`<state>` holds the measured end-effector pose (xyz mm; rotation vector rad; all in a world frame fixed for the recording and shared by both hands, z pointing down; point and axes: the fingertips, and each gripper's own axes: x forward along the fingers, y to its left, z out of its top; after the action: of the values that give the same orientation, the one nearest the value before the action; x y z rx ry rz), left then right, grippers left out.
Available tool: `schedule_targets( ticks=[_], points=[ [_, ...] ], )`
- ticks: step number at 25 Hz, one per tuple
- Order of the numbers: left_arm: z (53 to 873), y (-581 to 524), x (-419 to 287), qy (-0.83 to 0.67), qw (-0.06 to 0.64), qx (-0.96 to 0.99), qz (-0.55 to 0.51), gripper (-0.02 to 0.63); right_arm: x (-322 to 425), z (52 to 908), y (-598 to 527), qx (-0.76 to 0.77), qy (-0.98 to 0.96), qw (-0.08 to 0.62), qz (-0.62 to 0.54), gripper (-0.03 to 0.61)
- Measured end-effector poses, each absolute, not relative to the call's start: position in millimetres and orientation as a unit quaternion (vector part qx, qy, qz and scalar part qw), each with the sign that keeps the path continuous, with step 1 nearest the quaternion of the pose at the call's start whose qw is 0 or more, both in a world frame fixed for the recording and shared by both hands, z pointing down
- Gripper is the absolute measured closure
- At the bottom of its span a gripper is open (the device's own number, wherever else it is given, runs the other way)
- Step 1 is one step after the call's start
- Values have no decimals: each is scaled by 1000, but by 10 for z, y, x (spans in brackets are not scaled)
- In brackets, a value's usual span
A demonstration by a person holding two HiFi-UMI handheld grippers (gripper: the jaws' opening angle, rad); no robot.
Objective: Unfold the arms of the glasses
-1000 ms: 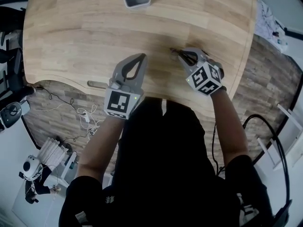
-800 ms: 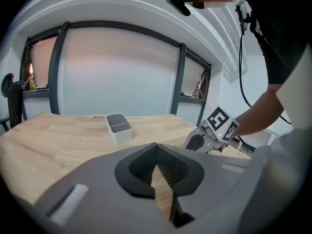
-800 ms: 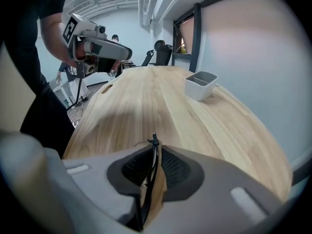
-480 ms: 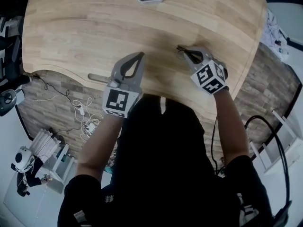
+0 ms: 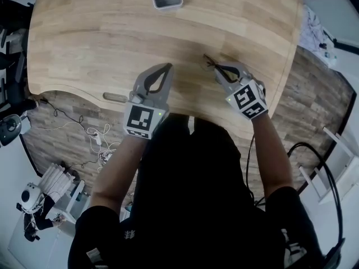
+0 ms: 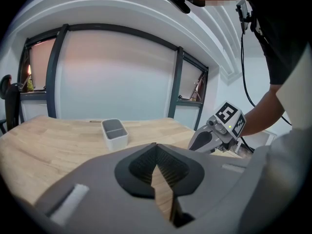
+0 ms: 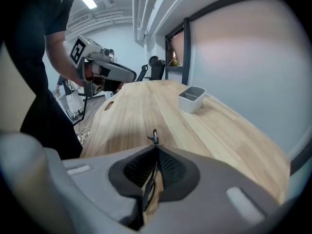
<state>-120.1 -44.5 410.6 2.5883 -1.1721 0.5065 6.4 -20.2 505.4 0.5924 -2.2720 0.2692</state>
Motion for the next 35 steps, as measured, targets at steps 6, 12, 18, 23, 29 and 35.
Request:
schedule_targets(
  ticks=[6, 12, 18, 23, 29, 35],
  points=[
    [4163, -328, -876, -360, 133, 903, 194, 607, 175, 4835, -97, 269, -893, 348, 94, 565],
    [4327, -152, -275, -287, 163, 926, 185, 489, 313, 4706, 72, 314, -893, 313, 76, 565],
    [4608, -29, 97, -228, 205, 930, 203, 434, 393, 4685, 180, 336, -890, 295, 84, 565],
    [4603, 6, 220, -210, 226, 933, 188, 483, 388, 4659, 228, 338, -896, 276, 80, 565],
    [4592, 47, 260, -192, 223, 937, 189, 529, 393, 4657, 258, 343, -894, 276, 85, 565],
    [4568, 90, 312, -176, 230, 940, 181, 575, 395, 4644, 251, 345, -897, 265, 80, 565]
  ],
)
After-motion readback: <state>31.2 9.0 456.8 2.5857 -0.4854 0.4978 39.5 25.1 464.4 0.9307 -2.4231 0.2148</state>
